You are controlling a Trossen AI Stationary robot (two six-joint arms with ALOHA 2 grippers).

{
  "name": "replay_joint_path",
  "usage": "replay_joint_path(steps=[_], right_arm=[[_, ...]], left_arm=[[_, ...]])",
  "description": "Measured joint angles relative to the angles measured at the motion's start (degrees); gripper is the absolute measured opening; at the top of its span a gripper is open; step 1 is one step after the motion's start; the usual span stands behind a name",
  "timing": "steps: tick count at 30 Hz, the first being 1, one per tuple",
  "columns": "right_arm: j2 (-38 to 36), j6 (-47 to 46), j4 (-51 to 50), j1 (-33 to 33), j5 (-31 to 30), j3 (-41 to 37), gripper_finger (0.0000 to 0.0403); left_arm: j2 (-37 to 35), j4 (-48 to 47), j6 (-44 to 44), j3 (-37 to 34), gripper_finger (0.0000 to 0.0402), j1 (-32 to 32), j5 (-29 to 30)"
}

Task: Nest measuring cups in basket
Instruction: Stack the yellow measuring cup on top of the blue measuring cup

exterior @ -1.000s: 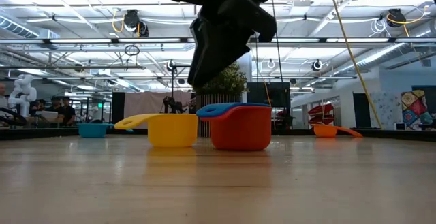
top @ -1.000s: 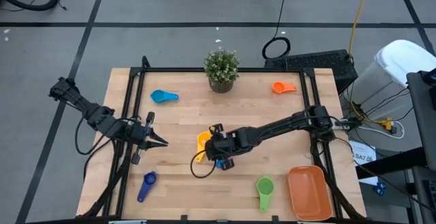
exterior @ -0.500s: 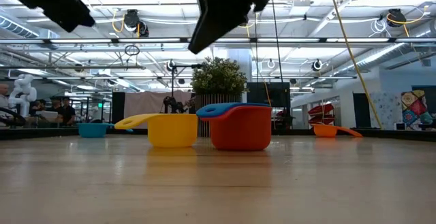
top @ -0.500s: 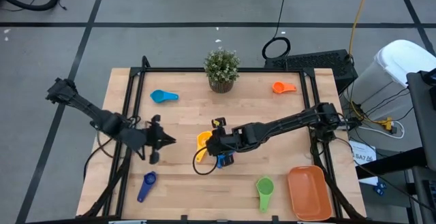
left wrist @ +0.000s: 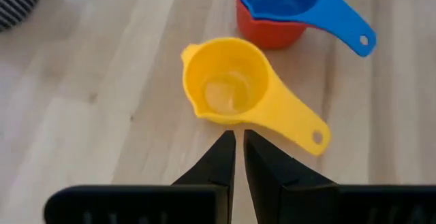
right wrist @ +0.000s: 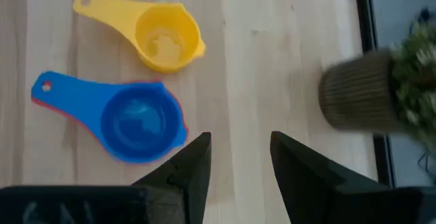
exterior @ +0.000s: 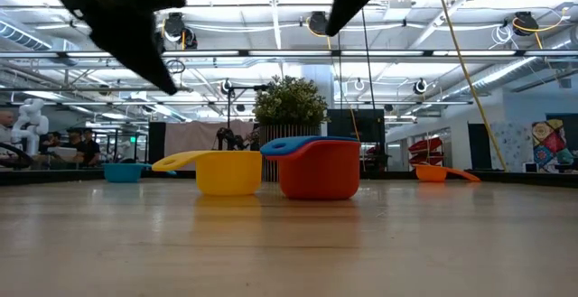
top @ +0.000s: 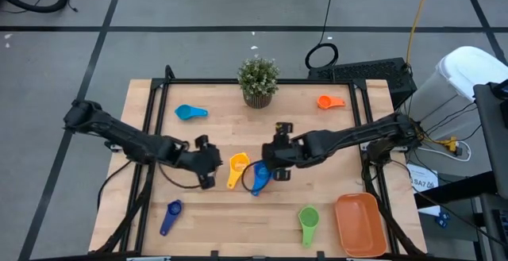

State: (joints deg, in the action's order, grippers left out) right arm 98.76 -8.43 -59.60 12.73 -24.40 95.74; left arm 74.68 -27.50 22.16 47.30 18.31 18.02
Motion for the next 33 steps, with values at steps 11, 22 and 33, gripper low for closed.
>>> replay_joint_path(steps=[11, 22, 33], right_arm=[[-3.15, -7.66, -9.99, 3.32, 0.35, 0.00, 0.0146], [-3.85, -13.44, -15.29, 7.71, 0.42, -4.36, 0.0146], [-10.27, -20.30, -12.33, 9.94, 0.49, -16.87, 0.0146]], left_arm=[[11.85, -7.23, -37.85, 12.56, 0.0036, -0.64, 0.08], [20.48, -16.72, -50.60, 17.96, 0.0037, -2.58, -0.06], [20.84, -15.72, -55.12, 17.94, 0.0155, -0.62, 1.07]])
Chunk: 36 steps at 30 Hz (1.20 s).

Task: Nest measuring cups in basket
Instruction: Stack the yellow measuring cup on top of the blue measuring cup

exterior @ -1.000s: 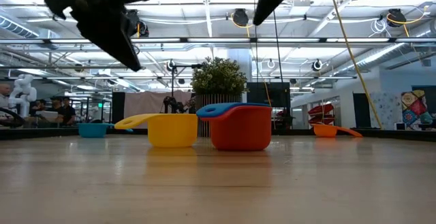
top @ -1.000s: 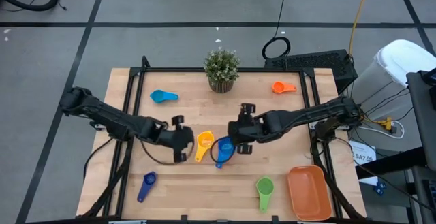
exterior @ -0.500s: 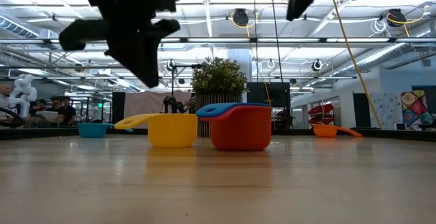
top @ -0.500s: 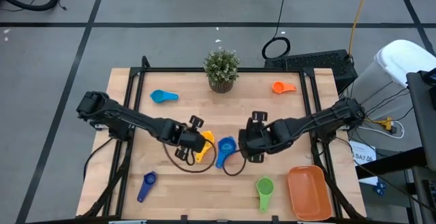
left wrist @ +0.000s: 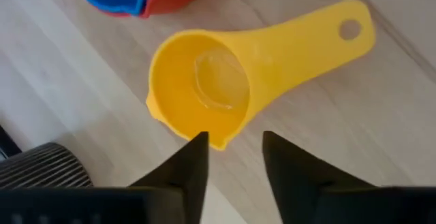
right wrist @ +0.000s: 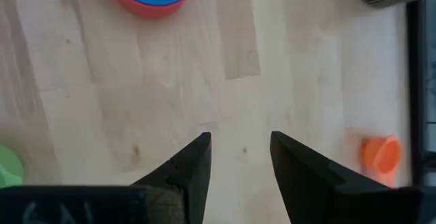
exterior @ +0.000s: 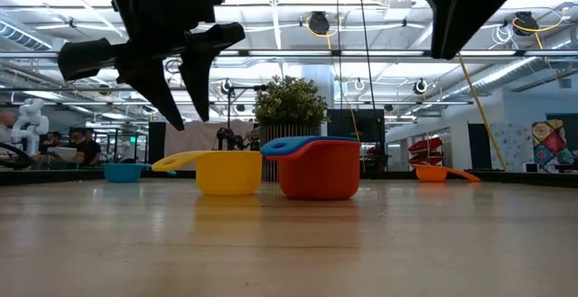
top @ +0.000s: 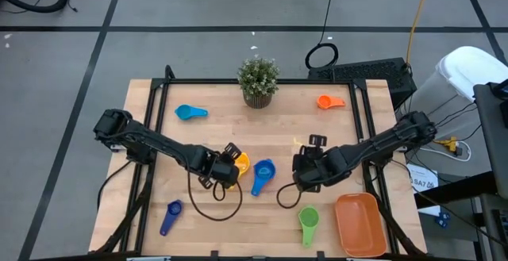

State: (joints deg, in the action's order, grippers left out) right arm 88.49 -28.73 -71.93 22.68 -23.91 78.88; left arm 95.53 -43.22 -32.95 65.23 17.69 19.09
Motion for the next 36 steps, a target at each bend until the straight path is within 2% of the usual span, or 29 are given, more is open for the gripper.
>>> replay_joint_path(steps=[4, 8, 18, 25, 31, 36], right_arm=[[-3.33, -2.88, 2.13, 0.35, 0.10, -3.71, 0.0146], [-5.96, -3.62, 4.27, 1.06, 0.04, -5.70, 0.0146], [-9.34, -2.92, 10.55, 1.06, -0.03, -7.30, 0.0146], [-9.29, -1.98, 11.98, 1.07, -0.05, -7.33, 0.0146], [-9.29, -1.87, 12.04, 1.07, 0.09, -7.33, 0.0146], [-9.29, -1.66, 11.91, 1.07, 0.10, -7.33, 0.0146]], left_arm=[[0.00, 0.89, -2.04, 0.00, 0.0190, 0.03, -0.02], [0.00, 0.83, -4.77, -0.03, 0.0204, 0.03, -0.02], [0.00, 2.10, -7.59, -2.84, 0.0179, -0.88, 0.03], [1.17, 9.43, -5.79, -3.58, 0.0177, -0.85, 0.24], [4.95, 7.27, -5.77, -3.75, 0.0177, -0.84, 0.56], [5.24, 6.49, -5.82, -3.76, 0.0177, -0.72, 2.68]])
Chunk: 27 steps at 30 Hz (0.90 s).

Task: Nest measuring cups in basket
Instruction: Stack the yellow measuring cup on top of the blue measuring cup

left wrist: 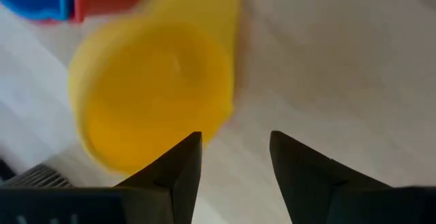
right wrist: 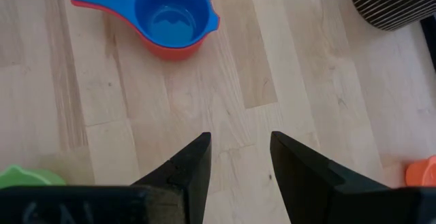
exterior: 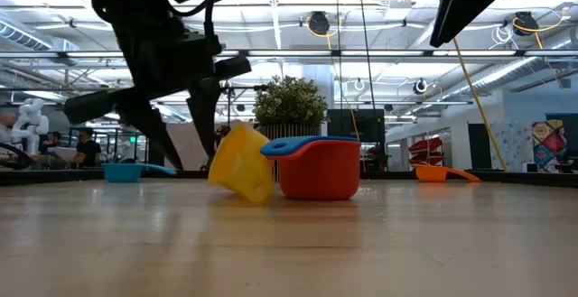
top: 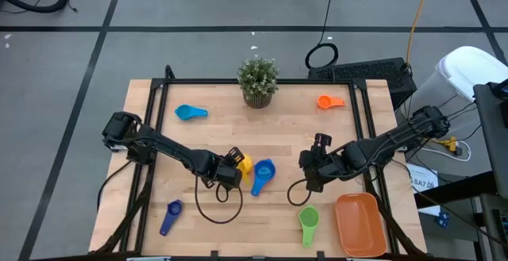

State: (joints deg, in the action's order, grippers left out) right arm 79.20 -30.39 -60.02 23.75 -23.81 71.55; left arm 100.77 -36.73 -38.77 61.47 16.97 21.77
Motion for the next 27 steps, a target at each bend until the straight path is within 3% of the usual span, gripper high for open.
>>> replay_joint_path(steps=[18, 27], right_arm=[[0.00, -0.27, 0.26, 0.00, -0.02, 0.00, 0.0146], [0.00, -0.24, 0.72, 0.00, -0.04, 0.00, 0.0146]], left_arm=[[-1.81, 1.97, 0.03, 0.04, 0.0177, -1.09, 1.83], [-1.81, 6.47, -6.88, 0.04, 0.0177, -2.04, 4.89]])
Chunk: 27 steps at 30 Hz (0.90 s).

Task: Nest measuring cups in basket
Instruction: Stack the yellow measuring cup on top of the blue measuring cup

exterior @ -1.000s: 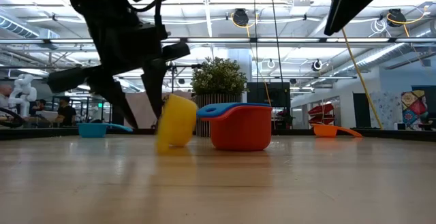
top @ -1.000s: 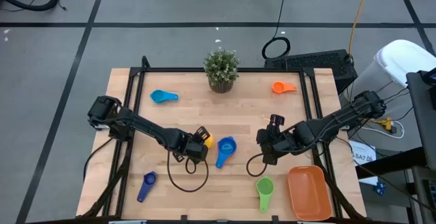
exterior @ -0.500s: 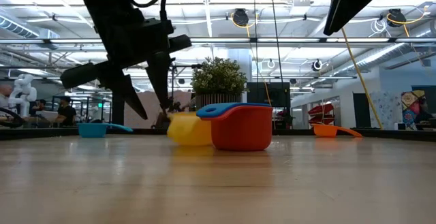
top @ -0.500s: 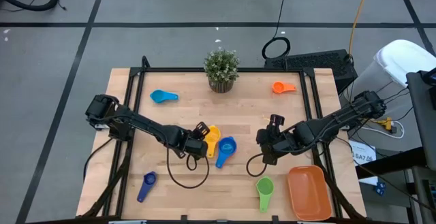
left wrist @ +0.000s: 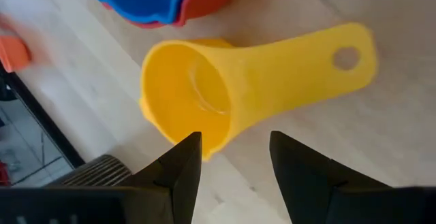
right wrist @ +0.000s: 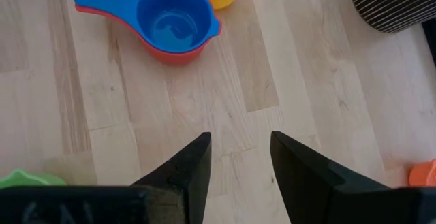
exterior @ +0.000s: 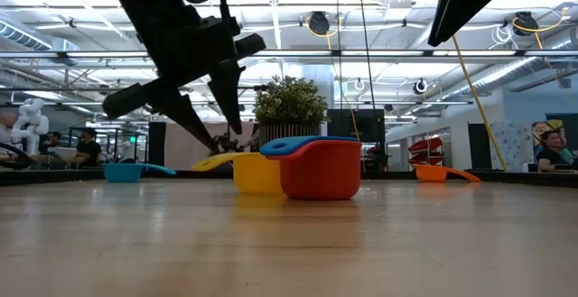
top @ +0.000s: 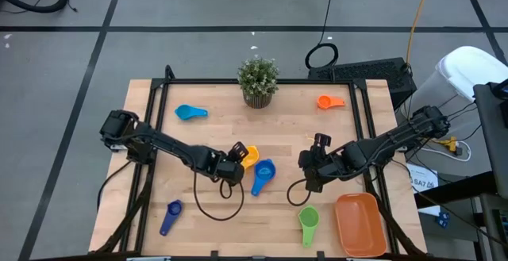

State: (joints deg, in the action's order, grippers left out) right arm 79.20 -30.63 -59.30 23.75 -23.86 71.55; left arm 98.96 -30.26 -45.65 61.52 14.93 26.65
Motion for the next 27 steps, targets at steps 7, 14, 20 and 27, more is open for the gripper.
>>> replay_joint_path(steps=[7, 14, 20, 27], right_arm=[[0.00, 0.00, 0.70, 0.00, -0.02, 0.00, 0.0146], [0.00, 0.04, 0.84, 0.00, -0.04, 0.00, 0.0146], [0.00, 0.44, 0.82, 0.00, -0.06, 0.00, 0.0146], [0.00, -0.03, 0.80, 0.00, -0.09, 0.00, 0.0146]], left_arm=[[0.00, 0.52, -4.01, 0.00, 0.0177, -3.75, -1.15], [0.00, 1.05, -3.60, 0.00, 0.0177, -5.46, -5.03], [0.00, 1.90, -4.71, 0.00, 0.0177, -4.86, -6.57], [1.34, 3.54, -8.05, -0.56, 0.0177, -4.30, -7.40]])
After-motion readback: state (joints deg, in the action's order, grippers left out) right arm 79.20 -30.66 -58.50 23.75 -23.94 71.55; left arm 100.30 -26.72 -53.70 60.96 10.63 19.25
